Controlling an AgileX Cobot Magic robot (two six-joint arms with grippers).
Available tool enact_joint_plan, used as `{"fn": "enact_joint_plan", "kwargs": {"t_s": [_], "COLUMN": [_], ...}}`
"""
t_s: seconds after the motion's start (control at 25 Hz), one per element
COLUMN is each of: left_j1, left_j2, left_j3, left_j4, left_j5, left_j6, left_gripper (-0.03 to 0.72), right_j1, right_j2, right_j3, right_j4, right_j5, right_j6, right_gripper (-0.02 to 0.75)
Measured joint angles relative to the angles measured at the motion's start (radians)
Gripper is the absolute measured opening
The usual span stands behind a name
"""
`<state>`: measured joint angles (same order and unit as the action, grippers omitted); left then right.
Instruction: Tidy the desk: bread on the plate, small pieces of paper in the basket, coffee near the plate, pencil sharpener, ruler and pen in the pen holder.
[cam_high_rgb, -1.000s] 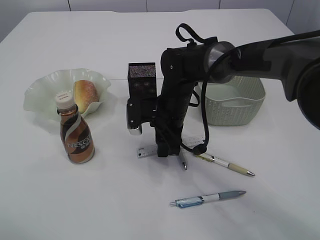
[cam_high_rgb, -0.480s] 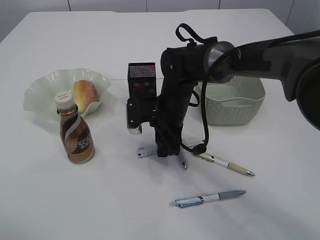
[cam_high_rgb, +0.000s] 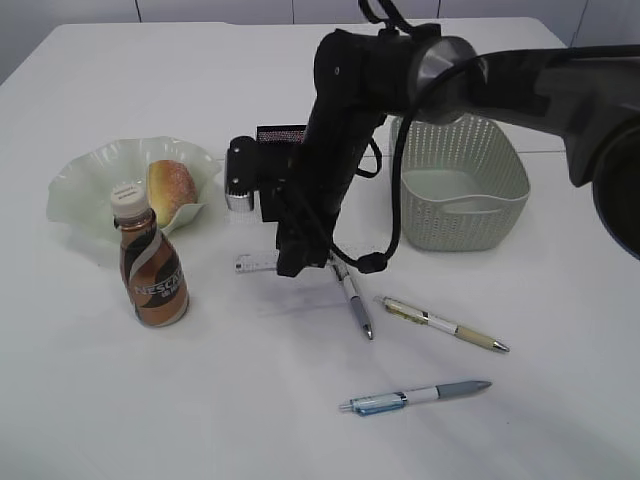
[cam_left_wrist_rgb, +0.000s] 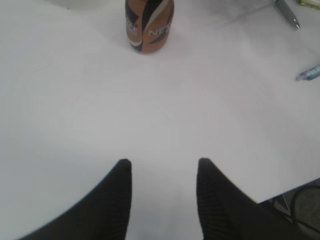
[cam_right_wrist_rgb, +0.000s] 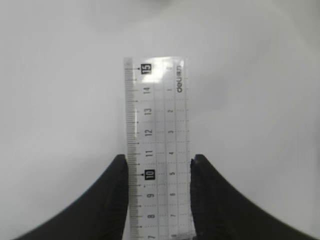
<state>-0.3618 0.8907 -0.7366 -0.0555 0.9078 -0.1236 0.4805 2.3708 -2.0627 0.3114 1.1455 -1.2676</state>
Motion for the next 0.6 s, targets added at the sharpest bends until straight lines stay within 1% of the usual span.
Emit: {"fn": "enact_joint_plan", "kwargs": {"t_s": [0.12,0.32,0.44,0.6], "left_j1": [0.000,0.000,0.000,0.000], "left_j2": [0.000,0.000,0.000,0.000], "left_j3": [0.000,0.000,0.000,0.000], "left_j4": [0.000,-0.002,-0.014,-0.042], "left_j5": [0.030,0.069,0.070,0.071], "left_j6": [0.000,0.000,0.000,0.000], "left_gripper": [0.318,0.318,0.318,0.318], "right_j1": [-0.024,-0.106,-0.157,-0.211], "right_j2": [0.000,0.000,0.000,0.000], "right_j3": [-0.042,-0.102,-0.133,-0.161], "right_j4": [0.047,0.135,0.220,0.355], "right_j5": [0.038,0.071,0.070,0.070], "right_j6": [-0.016,-0.026,-0.054,-0.140], "right_gripper": [0.279,0.279,0.279,0.279]}}
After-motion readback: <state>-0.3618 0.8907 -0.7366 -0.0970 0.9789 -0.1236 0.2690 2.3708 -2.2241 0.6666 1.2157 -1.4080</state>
